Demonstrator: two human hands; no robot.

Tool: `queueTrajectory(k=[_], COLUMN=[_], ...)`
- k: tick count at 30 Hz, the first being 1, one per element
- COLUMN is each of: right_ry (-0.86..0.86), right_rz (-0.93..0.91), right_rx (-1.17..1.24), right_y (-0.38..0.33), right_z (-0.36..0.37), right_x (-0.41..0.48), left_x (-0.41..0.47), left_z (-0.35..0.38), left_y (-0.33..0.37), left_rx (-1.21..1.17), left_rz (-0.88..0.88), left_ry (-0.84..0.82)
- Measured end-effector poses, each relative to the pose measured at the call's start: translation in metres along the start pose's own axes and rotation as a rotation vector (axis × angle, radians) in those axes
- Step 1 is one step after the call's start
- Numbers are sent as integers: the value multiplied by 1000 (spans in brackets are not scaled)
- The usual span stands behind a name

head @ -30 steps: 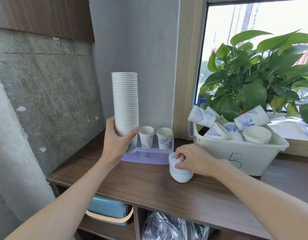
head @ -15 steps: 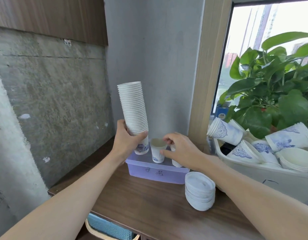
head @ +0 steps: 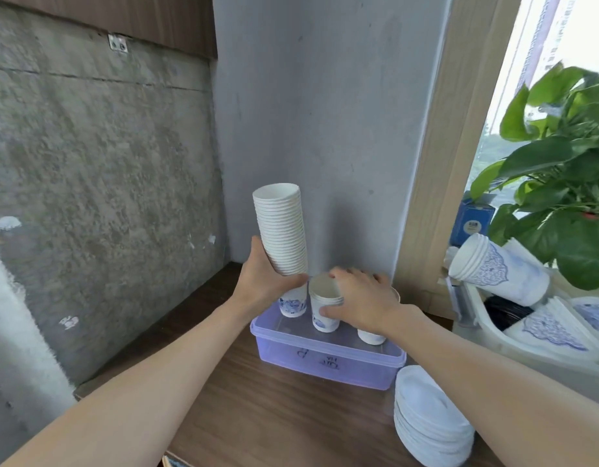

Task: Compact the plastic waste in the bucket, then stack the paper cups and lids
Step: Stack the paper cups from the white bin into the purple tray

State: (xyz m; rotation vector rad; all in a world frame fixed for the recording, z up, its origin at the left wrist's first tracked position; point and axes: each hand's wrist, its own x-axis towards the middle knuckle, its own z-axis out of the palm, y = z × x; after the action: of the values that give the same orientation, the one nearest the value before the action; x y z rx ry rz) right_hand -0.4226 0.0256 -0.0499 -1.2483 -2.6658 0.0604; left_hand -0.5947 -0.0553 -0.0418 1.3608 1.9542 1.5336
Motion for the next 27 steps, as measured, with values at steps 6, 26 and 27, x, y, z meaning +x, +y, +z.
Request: queueTrajectory(k=[6,26,27], right_ry=[-13,-15,-13], right_rz=[36,32,33], right_rx=[-18,29,36], right_y=[1,0,1], right_z=[5,-11,-12], right_x=[5,-13,-15], left_x=[6,2,1], left_z=[9,2,2], left_y=[-10,-13,-12], left_rx=[36,114,119], left_rz=[-30,-23,-35], left_ry=[-29,-126,-134])
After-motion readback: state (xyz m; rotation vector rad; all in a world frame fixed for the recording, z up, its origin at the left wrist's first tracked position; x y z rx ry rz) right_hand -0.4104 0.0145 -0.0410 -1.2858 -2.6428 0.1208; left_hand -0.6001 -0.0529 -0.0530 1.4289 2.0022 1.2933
